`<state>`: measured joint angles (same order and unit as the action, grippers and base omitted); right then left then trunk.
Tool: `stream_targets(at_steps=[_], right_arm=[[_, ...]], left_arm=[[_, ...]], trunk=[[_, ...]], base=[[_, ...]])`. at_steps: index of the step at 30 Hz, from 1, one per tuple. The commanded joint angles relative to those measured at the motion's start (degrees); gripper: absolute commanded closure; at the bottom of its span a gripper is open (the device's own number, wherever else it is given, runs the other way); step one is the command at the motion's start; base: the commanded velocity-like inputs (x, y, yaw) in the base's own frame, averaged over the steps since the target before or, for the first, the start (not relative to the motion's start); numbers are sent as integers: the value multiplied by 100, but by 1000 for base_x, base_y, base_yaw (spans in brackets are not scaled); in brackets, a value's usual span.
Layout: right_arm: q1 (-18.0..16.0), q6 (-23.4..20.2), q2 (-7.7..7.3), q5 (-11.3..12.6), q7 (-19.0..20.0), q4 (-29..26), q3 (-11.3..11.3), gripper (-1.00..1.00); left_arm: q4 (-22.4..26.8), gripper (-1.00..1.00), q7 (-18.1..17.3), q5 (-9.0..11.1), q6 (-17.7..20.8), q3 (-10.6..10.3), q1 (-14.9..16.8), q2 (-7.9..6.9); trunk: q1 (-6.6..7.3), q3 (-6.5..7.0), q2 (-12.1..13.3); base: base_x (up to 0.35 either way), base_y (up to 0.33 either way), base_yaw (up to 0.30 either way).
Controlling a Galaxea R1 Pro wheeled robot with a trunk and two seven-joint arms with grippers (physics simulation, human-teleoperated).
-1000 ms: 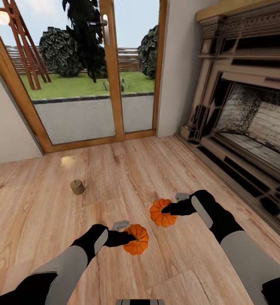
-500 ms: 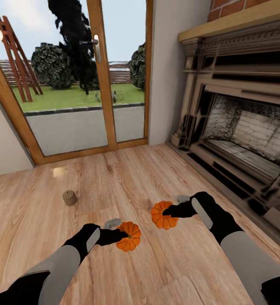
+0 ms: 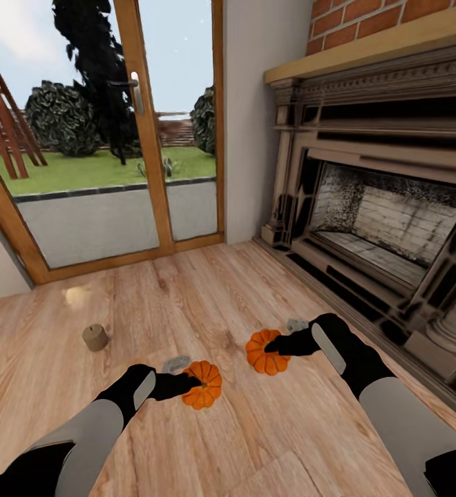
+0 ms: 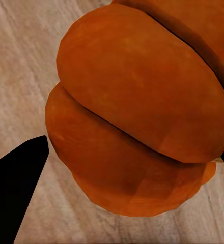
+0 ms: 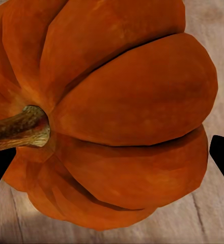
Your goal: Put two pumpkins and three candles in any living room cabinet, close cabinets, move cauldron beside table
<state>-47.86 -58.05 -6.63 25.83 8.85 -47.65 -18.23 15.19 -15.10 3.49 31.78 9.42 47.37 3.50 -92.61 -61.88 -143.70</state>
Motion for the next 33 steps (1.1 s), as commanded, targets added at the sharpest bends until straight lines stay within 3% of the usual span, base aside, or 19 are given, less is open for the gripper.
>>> stream_targets(at_steps=[1, 11, 33], right_arm=[[-4, -13, -5, -58, 55, 3, -15, 100], [-4, -13, -14, -52, 55, 358, 48, 100], [-4, -4, -14, -41, 55, 379, 65, 100]], left_arm=[[10, 100, 16, 37, 48, 24, 1, 2], [2, 100, 31, 37, 43, 17, 1, 10], [4, 100, 34, 37, 39, 16, 1, 13]], trunk=[[1, -5, -2], [1, -12, -2], [1, -25, -2]], base=[[0, 0, -72], [0, 0, -232], [0, 0, -292]])
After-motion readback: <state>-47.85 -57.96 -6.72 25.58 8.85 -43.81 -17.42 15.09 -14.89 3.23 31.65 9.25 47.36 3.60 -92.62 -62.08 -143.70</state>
